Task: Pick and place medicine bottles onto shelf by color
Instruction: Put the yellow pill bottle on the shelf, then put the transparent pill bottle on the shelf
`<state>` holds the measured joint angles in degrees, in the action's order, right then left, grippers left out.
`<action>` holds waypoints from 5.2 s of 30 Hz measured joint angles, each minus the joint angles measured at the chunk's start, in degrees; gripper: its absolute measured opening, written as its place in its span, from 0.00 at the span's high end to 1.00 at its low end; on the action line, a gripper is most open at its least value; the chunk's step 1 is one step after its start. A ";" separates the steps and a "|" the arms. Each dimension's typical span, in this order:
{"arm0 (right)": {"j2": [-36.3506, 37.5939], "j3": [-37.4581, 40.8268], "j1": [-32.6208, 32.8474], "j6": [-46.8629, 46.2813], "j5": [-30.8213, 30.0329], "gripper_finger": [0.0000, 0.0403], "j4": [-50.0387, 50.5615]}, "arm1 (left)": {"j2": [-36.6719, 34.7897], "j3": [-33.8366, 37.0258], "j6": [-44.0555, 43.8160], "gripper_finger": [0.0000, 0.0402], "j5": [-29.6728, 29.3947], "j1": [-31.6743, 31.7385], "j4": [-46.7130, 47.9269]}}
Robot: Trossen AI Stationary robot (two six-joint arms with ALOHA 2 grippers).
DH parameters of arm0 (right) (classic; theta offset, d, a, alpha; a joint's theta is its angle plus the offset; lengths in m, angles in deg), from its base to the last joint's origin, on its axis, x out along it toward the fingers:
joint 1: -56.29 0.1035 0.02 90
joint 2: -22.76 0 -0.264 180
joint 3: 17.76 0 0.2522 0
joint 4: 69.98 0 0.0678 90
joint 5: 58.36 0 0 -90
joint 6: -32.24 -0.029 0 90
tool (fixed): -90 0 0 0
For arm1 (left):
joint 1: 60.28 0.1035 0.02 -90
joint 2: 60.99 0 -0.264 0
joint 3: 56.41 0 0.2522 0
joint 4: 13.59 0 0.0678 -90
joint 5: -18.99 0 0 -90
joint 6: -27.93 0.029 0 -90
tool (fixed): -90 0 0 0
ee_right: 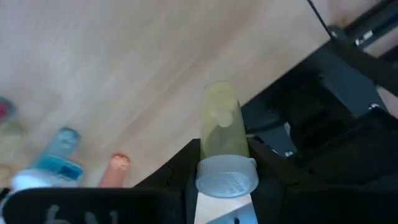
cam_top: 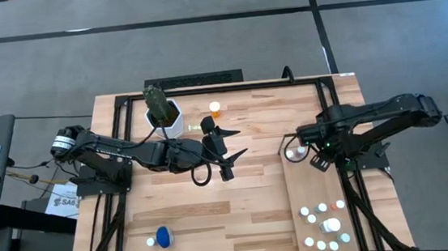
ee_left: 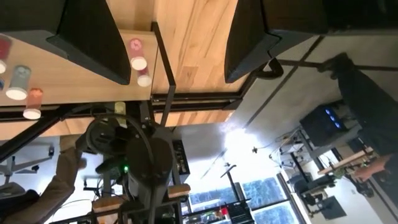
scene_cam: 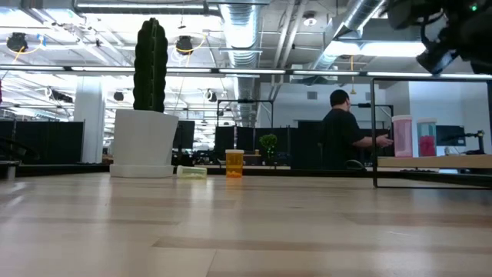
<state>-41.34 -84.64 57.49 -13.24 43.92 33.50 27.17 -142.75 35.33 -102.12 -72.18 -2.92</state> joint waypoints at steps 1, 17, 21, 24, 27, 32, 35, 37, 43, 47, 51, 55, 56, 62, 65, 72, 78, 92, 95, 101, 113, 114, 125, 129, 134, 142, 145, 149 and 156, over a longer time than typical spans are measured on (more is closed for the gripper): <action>-0.01 0.95 0.00 -0.02 0.00 0.68 -0.25 | 0.00 0.00 -0.13 0.38 0.01 0.00 0.05; -1.15 5.09 0.47 -0.18 -0.79 0.68 -5.31 | 0.02 0.00 -1.03 0.38 0.32 -0.02 1.26; -1.31 2.41 1.82 0.77 -0.55 0.68 -5.40 | 0.02 0.00 -1.03 0.38 0.33 -0.02 1.28; -1.33 -1.04 3.28 -0.31 -0.39 0.68 -5.22 | 0.02 0.00 -1.03 0.38 0.33 -0.02 1.24; -1.31 -3.80 5.20 -3.64 0.02 0.68 -4.94 | 0.02 0.00 -1.61 0.38 0.34 -0.02 1.27; -1.86 -4.57 10.31 -14.12 4.00 0.68 -4.88 | 0.02 0.00 -2.75 0.38 0.33 -0.02 2.03; -3.76 -4.57 14.88 -20.05 6.45 0.68 -5.04 | 0.02 0.00 -3.30 0.38 0.45 -0.02 2.50; -5.72 -4.57 17.78 -22.76 8.45 0.68 -5.27 | 0.02 0.00 -3.57 0.38 1.11 -0.02 2.65; -12.98 -4.59 24.09 -25.03 12.64 0.68 -7.78 | 0.02 0.00 -3.61 0.38 2.40 -0.02 4.14; -16.97 -4.59 26.05 -22.53 13.12 0.68 -9.27 | 0.04 0.00 -3.68 0.38 2.43 -0.02 5.09; -19.51 -4.64 26.95 -19.61 12.05 0.68 -12.65 | 0.04 0.00 -4.38 0.38 2.43 -0.07 5.83; -21.34 -4.66 26.99 -17.91 11.41 0.68 -17.41 | 0.04 0.00 -5.43 0.38 2.57 -0.09 7.35; -21.67 -4.66 26.99 -17.57 11.43 0.68 -17.75 | 0.04 0.00 -5.61 0.38 2.60 -0.09 7.48; -22.45 -4.65 27.53 -16.14 11.63 0.68 -17.86 | 0.04 0.00 -6.21 0.38 2.58 -0.09 8.27; -22.54 -4.66 28.23 -15.95 11.57 0.68 -18.01 | 0.04 0.00 -6.50 0.38 2.58 -0.09 8.52; -22.53 -4.66 29.95 -15.30 8.06 0.68 -17.95 | 0.04 0.00 -6.60 0.38 2.54 -0.09 8.47; -22.52 -4.41 30.34 -9.73 7.09 0.68 -16.74 | 0.04 0.00 -6.68 0.38 2.51 -0.09 8.45; -22.47 -2.63 30.71 3.44 6.12 0.68 -13.42 | 0.04 0.00 -6.82 0.38 2.38 -0.07 8.31; -22.47 -2.63 30.69 3.56 5.78 0.68 -13.49 | 0.04 0.00 -6.82 0.38 2.34 -0.08 8.30; -22.49 -2.61 30.69 3.98 5.32 0.62 -13.47 | 0.04 0.00 -6.84 0.38 2.32 -0.07 8.30; -22.47 -2.61 30.69 4.06 5.60 0.40 -8.81 | 0.04 0.00 -7.27 0.38 2.24 -0.07 8.28; -22.27 -2.61 30.69 4.36 5.60 0.40 -7.22 | 0.04 0.00 -7.41 0.38 2.23 -0.07 8.28; -15.41 -8.70 30.64 5.44 6.47 0.39 -1.66 | 0.04 0.00 -7.67 0.38 2.05 -0.07 7.48; -13.13 -13.16 30.22 5.44 6.31 0.39 -1.98 | 0.04 0.00 -8.08 0.38 1.84 -0.07 9.27; -12.28 -17.08 28.33 5.76 0.60 0.39 -8.31 | 0.04 0.00 -16.77 0.38 2.87 -0.07 21.88; -13.28 -17.91 23.93 21.17 -1.81 0.39 -29.22 | 0.04 0.00 -42.35 0.38 14.05 -2.62 49.86; -14.40 -17.93 22.05 28.50 -1.82 0.39 -33.92 | 0.04 0.00 -52.04 0.38 20.30 -5.59 58.99; -16.44 -17.91 19.29 36.55 -1.84 0.39 -37.46 | 0.04 0.00 -64.57 0.38 26.04 -10.83 66.97; -21.00 -17.91 13.62 38.47 -1.90 0.39 -38.23 | 0.04 0.00 -87.37 0.38 33.55 -19.89 74.20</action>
<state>-62.34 -102.55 71.11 25.23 42.02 -4.73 27.21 -142.75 -52.04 -68.57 -92.07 71.29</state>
